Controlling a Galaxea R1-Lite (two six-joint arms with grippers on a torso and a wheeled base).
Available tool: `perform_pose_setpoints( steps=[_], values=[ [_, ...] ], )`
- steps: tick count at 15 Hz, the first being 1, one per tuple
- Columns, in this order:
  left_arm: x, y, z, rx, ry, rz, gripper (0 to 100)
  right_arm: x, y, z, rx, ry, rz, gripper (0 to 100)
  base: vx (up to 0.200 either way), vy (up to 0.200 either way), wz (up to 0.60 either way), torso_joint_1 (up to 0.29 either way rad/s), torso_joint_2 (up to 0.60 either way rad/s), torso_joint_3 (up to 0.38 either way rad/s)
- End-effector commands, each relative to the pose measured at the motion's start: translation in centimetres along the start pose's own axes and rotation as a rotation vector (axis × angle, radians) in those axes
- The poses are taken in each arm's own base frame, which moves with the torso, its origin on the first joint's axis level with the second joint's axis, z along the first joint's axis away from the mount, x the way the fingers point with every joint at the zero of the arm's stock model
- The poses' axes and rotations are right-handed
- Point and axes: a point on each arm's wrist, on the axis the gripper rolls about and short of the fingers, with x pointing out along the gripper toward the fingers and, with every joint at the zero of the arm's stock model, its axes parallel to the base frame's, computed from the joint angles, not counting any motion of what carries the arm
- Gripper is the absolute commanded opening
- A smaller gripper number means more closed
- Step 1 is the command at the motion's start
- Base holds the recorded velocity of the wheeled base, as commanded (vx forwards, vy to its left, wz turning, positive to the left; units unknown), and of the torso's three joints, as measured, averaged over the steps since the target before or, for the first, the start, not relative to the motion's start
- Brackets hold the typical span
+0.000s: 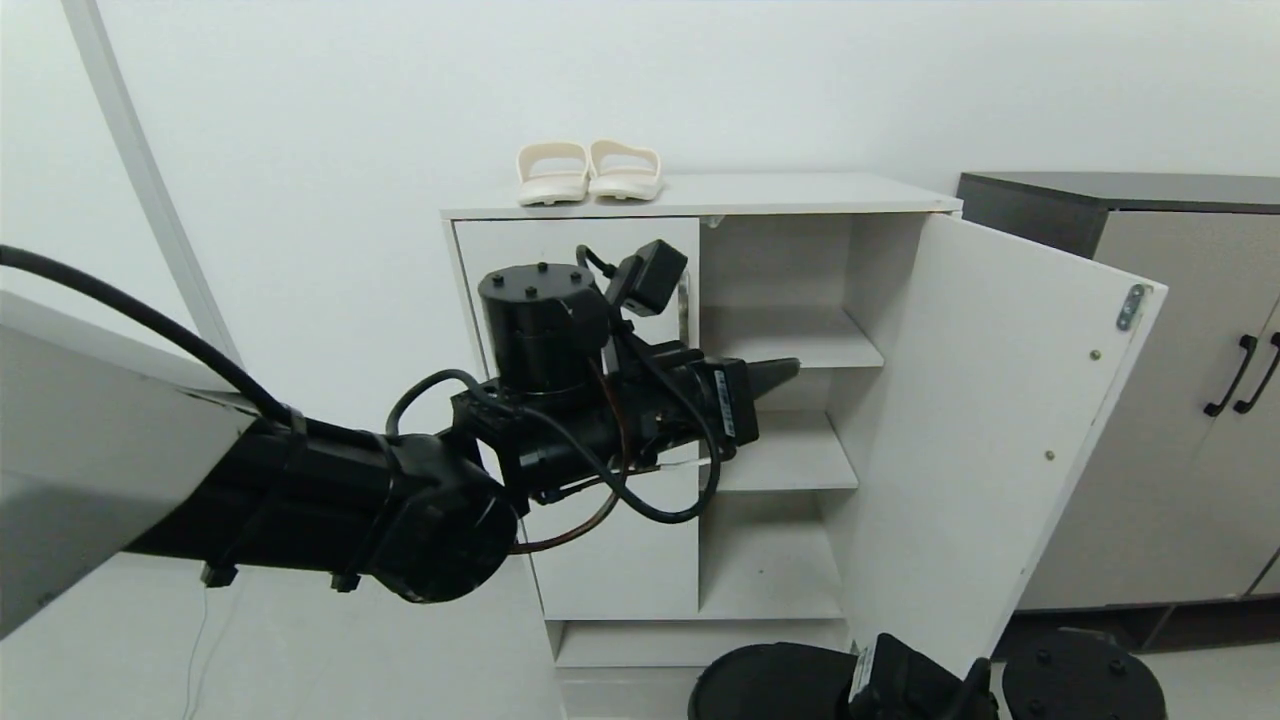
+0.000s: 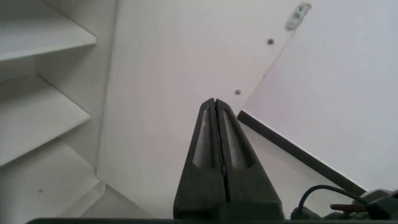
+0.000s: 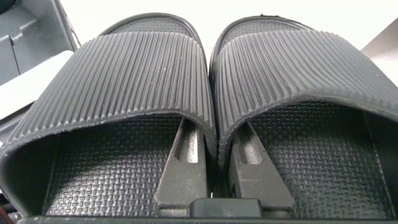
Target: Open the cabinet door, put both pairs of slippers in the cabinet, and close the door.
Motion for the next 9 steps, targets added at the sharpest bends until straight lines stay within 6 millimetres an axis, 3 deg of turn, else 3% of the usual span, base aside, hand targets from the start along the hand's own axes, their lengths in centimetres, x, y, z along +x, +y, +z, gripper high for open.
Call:
perform_pose_setpoints(
  steps=[1, 3, 5, 9],
  values=[
    [-1.4, 0.3, 1.1, 0.010, -0.030, 0.023, 0, 0.5, -1.0, 0.4, 0.018, -0.011, -0.047, 0, 0.000, 0.000, 0.00, 0.000, 0.00, 0.000],
    [-5.0, 1.0, 3.4, 0.028, -0.084, 0.090, 0, 2.9, -4.8, 1.7, 0.101, -0.053, -0.337, 0, 0.000, 0.000, 0.00, 0.000, 0.00, 0.000],
    [-8.6, 0.8, 4.0, 0.033, -0.105, 0.148, 0, 5.7, -7.1, 3.3, 0.206, -0.130, -0.521, 0, 0.000, 0.000, 0.00, 0.000, 0.00, 0.000],
    [-17.3, -3.0, 5.2, 0.082, -0.185, 0.271, 0, 9.4, -11.6, 5.4, 0.280, -0.253, -0.892, 0, 0.000, 0.000, 0.00, 0.000, 0.00, 0.000]
  ],
)
